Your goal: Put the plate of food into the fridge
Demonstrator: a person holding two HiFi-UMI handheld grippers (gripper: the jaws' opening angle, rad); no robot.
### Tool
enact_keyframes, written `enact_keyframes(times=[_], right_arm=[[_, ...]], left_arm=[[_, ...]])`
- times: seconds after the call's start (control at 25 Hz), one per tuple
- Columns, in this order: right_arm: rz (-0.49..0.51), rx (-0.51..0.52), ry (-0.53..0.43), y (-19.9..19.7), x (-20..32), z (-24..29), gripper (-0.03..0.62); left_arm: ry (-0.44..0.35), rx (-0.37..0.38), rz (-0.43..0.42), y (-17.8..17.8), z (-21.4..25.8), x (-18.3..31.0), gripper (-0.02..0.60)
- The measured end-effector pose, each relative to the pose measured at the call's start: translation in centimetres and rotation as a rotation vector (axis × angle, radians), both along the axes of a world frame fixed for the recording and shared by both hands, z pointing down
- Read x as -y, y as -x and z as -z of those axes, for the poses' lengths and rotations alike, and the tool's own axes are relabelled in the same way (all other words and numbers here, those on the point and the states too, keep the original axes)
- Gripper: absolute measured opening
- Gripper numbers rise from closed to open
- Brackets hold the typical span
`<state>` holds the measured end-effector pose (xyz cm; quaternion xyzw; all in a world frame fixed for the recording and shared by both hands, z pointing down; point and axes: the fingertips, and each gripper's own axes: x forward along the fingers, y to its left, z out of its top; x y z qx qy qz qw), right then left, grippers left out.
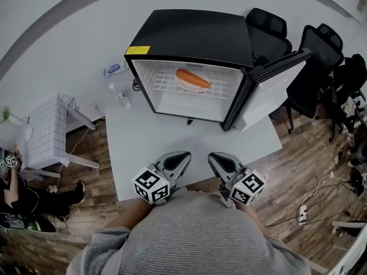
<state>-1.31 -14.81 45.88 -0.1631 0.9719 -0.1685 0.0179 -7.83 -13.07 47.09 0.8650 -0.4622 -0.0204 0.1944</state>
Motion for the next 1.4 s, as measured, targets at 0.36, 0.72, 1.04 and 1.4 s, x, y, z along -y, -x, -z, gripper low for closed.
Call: enact_keyframes(times=[0.36,0.72,1.04,1.4], right_arm=[[0.086,-0.028,-0.001,1.7,-2.1,-0.8,0.015],[0.132,-0.046,-0.013,3.3,-3.6,-1.0,0.015],[0.104,-0.106,-0.025,3.2,-3.2,-1.5,0.015],[0.082,-0.156,-0.049,3.3,-2.8,-2.1,0.014]], left_arm=[[-0.05,0.013,0.023,0.4,0.5,-1.7,0.011],[-0.045,0.102,-0.003,0.6,-0.5,-2.5,0.011],[-0.019,0.056,-0.007,0.9,-0.8,-2.3,0.011],[0.009,0.055,-0.027,1.3,-1.2,-1.9,0.011]])
